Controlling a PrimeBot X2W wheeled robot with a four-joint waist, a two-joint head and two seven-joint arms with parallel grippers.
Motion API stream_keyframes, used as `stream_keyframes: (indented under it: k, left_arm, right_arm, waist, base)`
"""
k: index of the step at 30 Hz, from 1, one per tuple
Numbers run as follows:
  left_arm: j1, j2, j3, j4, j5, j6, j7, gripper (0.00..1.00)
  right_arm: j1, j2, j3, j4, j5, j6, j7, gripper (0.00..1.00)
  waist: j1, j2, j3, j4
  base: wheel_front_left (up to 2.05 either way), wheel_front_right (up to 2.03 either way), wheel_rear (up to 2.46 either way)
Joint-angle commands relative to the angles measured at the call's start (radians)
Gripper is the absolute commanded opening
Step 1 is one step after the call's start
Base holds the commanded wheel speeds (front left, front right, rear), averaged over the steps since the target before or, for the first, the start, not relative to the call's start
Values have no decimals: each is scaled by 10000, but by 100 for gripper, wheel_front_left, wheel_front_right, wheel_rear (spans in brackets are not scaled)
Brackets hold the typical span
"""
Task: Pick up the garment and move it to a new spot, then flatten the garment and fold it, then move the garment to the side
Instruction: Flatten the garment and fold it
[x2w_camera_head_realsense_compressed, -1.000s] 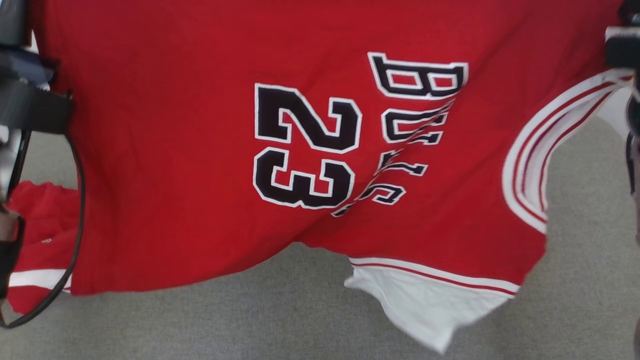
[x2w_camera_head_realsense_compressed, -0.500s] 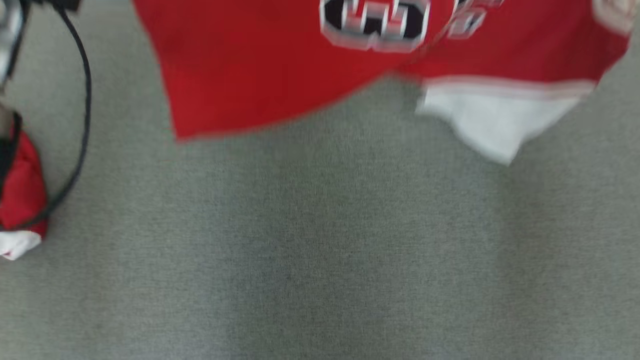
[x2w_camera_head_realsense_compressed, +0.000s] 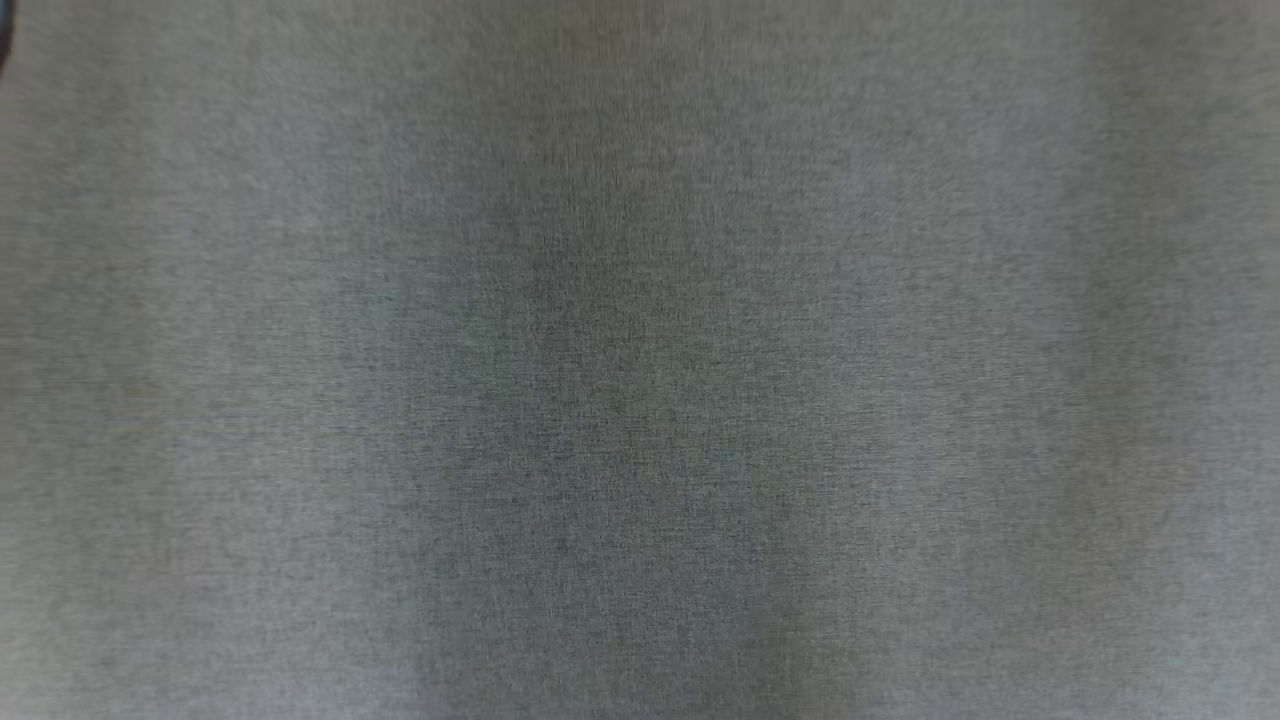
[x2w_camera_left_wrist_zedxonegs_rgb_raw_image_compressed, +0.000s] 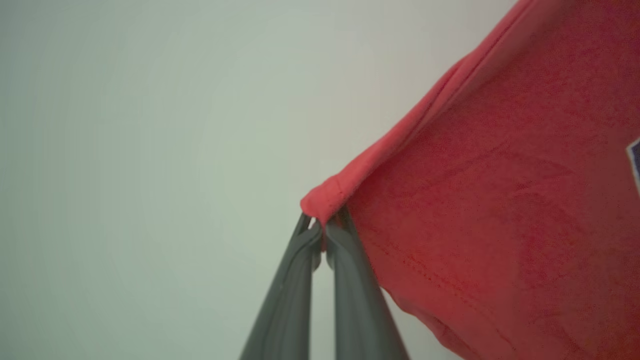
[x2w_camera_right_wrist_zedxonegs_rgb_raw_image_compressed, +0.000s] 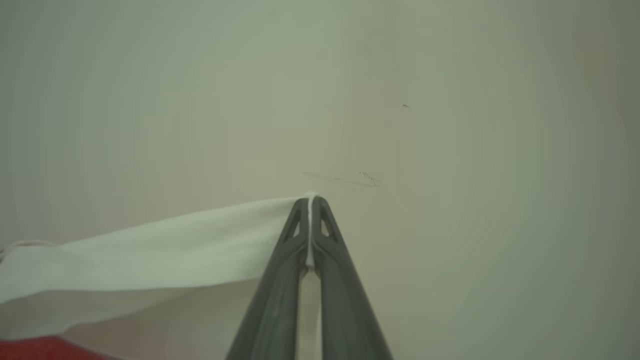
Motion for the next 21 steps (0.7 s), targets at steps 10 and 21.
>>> stream_keyframes:
  k: [10, 21]
  left_arm:
    - [2228, -198, 17, 699, -578, 444, -458, 0]
    - [8190, -1464, 453, -417, -1926, 867, -468, 0]
  right_arm:
    - [3007, -396, -616, -854, 433, -9, -18, 0]
    - [10053, 467, -1756, -2546, 1188, -9, -20, 0]
  waist:
    - [-2, -3, 565, 24]
    - [-2, -3, -1623, 38]
  base:
    - [0, 0, 0]
    - [0, 0, 0]
